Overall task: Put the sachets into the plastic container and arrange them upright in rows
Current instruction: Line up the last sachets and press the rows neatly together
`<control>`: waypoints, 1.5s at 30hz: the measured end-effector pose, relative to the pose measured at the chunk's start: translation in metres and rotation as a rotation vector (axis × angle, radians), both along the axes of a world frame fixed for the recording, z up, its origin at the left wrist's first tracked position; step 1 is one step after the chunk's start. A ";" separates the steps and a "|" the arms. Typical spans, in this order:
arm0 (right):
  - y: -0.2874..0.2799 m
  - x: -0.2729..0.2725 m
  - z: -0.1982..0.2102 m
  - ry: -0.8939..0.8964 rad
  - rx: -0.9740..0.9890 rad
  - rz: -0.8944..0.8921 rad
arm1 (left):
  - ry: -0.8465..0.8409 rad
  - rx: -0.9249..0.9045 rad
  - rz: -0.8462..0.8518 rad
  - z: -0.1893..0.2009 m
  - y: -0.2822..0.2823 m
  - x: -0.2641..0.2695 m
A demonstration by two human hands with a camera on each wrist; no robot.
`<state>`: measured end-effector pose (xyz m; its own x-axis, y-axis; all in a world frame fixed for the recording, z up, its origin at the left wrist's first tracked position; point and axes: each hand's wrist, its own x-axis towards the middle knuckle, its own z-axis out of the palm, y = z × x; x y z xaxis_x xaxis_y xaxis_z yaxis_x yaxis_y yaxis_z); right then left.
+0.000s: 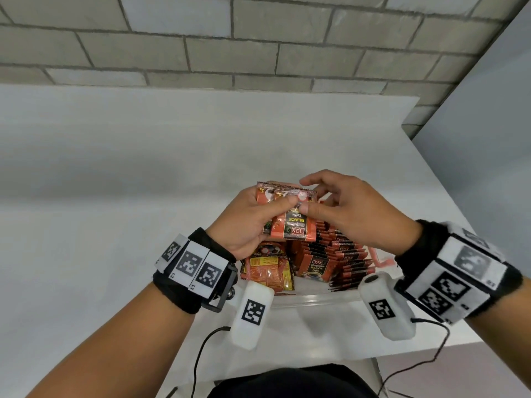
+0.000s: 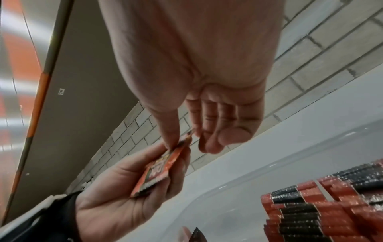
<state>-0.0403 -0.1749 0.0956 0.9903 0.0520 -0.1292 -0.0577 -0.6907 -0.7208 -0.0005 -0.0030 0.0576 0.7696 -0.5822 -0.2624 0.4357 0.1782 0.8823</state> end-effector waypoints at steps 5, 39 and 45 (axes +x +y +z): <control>0.001 -0.002 -0.002 -0.019 0.211 -0.072 | 0.017 -0.001 -0.005 0.000 -0.001 -0.002; -0.017 -0.035 -0.038 0.132 -0.330 0.191 | 0.074 -0.048 0.191 -0.007 0.019 0.012; -0.009 -0.026 -0.051 0.183 -0.623 0.295 | 0.085 -0.051 0.189 -0.007 0.026 0.007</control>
<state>-0.0661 -0.1838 0.0447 0.9057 0.1769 -0.3853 0.1127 -0.9765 -0.1836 0.0066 0.0231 0.0505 0.8425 -0.4441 -0.3049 0.4627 0.3068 0.8317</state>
